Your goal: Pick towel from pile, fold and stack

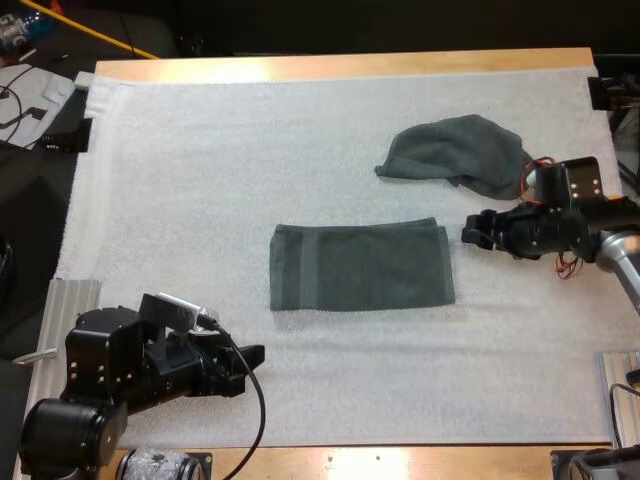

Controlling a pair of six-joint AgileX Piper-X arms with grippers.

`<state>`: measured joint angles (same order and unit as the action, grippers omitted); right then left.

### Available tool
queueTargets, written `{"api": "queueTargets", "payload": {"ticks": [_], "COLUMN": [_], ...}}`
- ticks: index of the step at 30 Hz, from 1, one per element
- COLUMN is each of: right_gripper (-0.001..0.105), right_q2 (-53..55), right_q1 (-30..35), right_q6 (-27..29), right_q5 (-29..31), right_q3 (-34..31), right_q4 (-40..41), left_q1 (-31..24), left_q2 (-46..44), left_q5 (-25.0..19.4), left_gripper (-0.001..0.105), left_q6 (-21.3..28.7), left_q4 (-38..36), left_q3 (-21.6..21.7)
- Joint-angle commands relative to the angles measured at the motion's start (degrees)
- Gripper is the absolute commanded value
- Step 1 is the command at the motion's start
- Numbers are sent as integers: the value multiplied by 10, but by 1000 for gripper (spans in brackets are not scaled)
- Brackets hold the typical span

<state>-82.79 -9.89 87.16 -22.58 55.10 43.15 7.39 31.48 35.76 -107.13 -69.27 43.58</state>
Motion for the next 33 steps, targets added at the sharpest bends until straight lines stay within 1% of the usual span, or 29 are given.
{"api": "queueTargets", "payload": {"ticks": [1, 10, 16, 19, 22, 33], "right_gripper": [60, 59, 59, 58, 58, 58], "right_q2": [-39, -113, -147, -157, -160, -191], "right_q1": [7, 1, -9, -22, -19, -81], "right_q6": [6, 0, -25, -40, -38, -105], "right_q5": [-45, -90, -113, -112, -112, -109], "right_q3": [3, 3, 3, 3, 3, 3], "right_q4": [-19, -52, -75, -79, -79, -119], "left_q1": [0, 0, 1, 1, 1, 0], "left_q2": [0, 2, 1, 1, 0, 1], "left_q5": [2, 1, 2, 3, 5, 8], "left_gripper": [58, 58, 58, 58, 58, 58], "left_q6": [1, 1, 1, -1, -4, -2], "left_q4": [-3, -4, -3, -2, 0, 0], "left_q3": [4, 4, 4, 4, 3, 3]}}
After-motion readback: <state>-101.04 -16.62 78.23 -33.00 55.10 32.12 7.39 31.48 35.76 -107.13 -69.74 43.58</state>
